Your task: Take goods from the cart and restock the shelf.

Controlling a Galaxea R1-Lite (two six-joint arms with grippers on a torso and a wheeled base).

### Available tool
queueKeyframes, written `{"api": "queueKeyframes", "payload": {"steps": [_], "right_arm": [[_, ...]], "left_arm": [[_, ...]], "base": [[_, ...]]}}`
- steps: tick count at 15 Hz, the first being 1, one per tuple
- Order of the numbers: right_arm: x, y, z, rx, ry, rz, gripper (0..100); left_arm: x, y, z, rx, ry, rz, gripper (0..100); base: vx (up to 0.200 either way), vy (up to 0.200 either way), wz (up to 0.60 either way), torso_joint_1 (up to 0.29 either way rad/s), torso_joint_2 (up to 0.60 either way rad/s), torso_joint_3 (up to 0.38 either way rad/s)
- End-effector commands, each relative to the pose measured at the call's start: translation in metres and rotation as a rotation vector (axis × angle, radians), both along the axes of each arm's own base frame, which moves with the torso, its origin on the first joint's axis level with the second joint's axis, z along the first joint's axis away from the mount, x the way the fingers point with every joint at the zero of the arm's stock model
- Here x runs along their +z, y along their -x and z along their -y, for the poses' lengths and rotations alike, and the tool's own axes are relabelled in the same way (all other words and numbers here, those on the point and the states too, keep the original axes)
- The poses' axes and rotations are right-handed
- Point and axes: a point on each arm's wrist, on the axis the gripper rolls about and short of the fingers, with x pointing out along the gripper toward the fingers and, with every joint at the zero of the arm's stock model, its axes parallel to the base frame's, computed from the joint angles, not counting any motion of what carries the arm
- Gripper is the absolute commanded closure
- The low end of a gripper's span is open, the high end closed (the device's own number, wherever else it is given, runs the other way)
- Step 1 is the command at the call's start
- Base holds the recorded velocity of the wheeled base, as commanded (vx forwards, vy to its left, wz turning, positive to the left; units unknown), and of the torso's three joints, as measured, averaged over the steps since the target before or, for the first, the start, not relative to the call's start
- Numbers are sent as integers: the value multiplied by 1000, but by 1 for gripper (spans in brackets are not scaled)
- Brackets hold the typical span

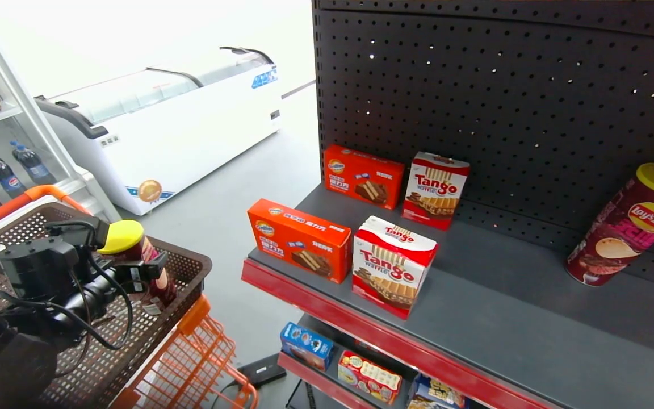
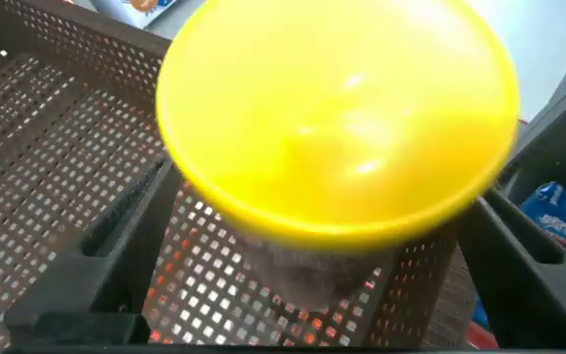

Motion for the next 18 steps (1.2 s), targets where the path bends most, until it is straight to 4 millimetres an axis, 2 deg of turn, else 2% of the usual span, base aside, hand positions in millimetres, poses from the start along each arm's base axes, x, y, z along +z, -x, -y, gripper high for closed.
{"api": "queueKeyframes", "payload": {"steps": [1,9,10,17,18], "right_arm": [[0,0,0,0,0,-1,0],[0,0,0,0,0,-1,0],[0,0,0,0,0,-1,0],[0,0,0,0,0,0,0],[0,0,0,0,0,-1,0]], "left_arm": [[-13,-12,-3,2,-8,-27,0],[-21,-38,-7,-2,-33,-7,0],[-22,-41,-7,-2,-32,-1,100],[-12,-49,-2,18,-48,45,100],[12,-54,1,29,-60,126,100]], "base": [[0,0,0,0,0,0],[0,0,0,0,0,0],[0,0,0,0,0,0],[0,0,0,0,0,0],[0,0,0,0,0,0]]}}
